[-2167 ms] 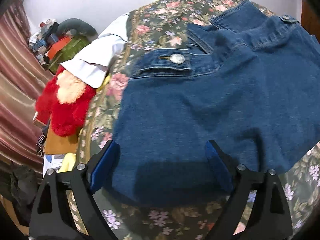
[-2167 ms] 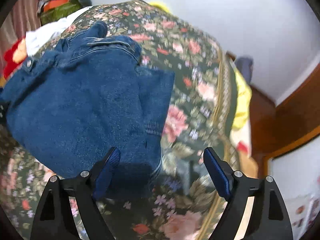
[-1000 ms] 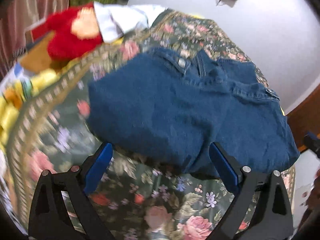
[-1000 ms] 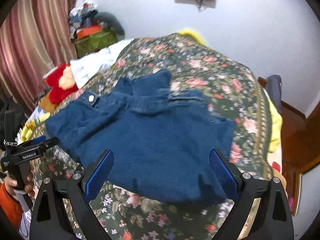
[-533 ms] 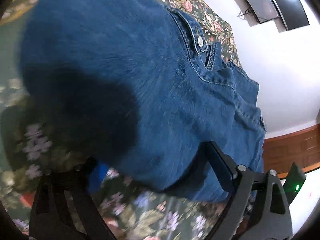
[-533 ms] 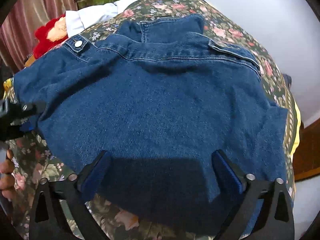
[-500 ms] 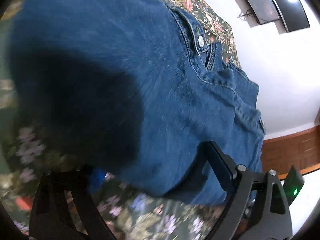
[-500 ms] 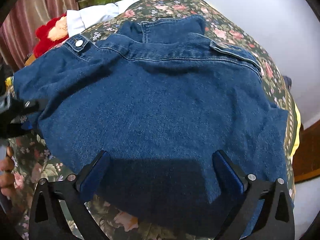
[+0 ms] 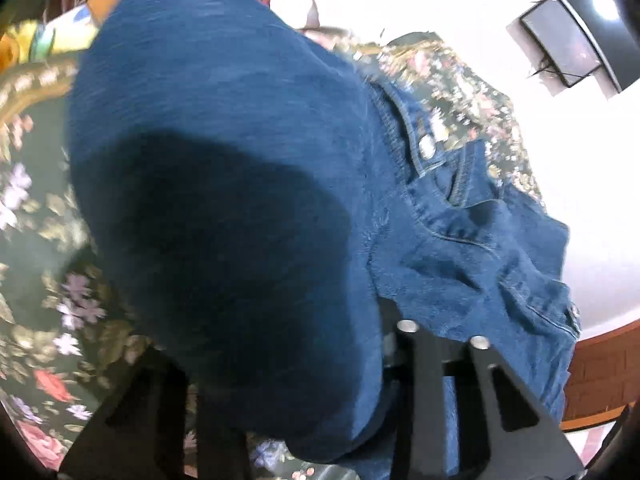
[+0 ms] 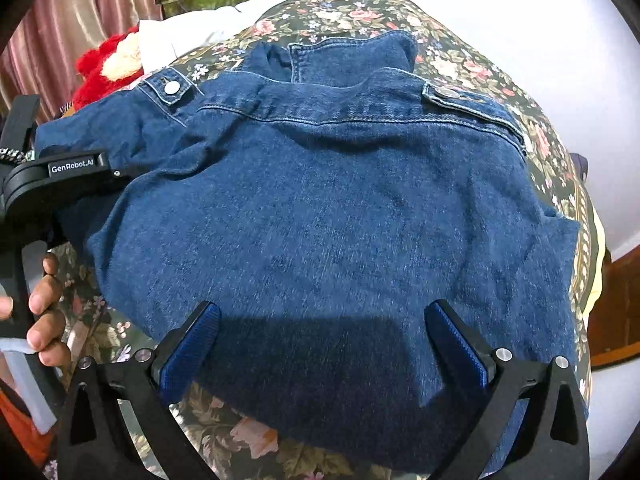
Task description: Fold large clothes
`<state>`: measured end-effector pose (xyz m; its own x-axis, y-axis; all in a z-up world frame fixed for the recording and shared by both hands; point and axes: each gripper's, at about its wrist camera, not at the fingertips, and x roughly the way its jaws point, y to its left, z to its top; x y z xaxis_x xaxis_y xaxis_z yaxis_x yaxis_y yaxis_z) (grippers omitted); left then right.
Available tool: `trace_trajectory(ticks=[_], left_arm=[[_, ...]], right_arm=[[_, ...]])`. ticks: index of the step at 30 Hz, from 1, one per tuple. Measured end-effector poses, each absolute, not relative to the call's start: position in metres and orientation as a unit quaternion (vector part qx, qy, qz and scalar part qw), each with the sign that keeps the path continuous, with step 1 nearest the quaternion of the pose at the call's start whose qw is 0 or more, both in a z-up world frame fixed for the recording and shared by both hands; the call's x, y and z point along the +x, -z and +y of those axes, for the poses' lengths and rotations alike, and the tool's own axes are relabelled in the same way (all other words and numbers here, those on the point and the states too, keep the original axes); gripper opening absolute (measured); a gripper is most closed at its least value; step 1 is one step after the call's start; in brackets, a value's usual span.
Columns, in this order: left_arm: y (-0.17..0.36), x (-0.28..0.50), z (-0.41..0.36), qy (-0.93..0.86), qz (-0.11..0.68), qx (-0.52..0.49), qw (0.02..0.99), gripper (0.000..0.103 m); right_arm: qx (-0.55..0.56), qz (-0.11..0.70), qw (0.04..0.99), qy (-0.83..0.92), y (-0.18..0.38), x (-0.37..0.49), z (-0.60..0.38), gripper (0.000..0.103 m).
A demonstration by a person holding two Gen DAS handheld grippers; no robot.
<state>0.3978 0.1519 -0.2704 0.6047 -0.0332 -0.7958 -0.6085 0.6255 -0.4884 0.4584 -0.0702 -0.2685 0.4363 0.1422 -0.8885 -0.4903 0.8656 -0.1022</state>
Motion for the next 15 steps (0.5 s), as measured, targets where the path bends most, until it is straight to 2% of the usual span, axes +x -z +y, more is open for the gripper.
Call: trace_trajectory(ticks=[3, 10, 15], left_arm=[[0.252, 0.389, 0.154, -0.17, 0.396, -0.384, 0.816, 0.032], [0.199, 0.345, 0.147, -0.174, 0.353, -0.288, 0.873, 0.03], [0.173, 0.323, 0.148, -0.192, 0.328, -0.221, 0.898, 0.029]], right_arm=[[-0.172, 0.499, 0.824, -0.207, 0.26, 0.452, -0.071, 0.103], [-0.151, 0.455, 0.844, -0.242, 0.219, 0.435, -0.058, 0.103], [-0.153, 0.469, 0.825, -0.275, 0.232, 0.426, -0.022, 0.103]])
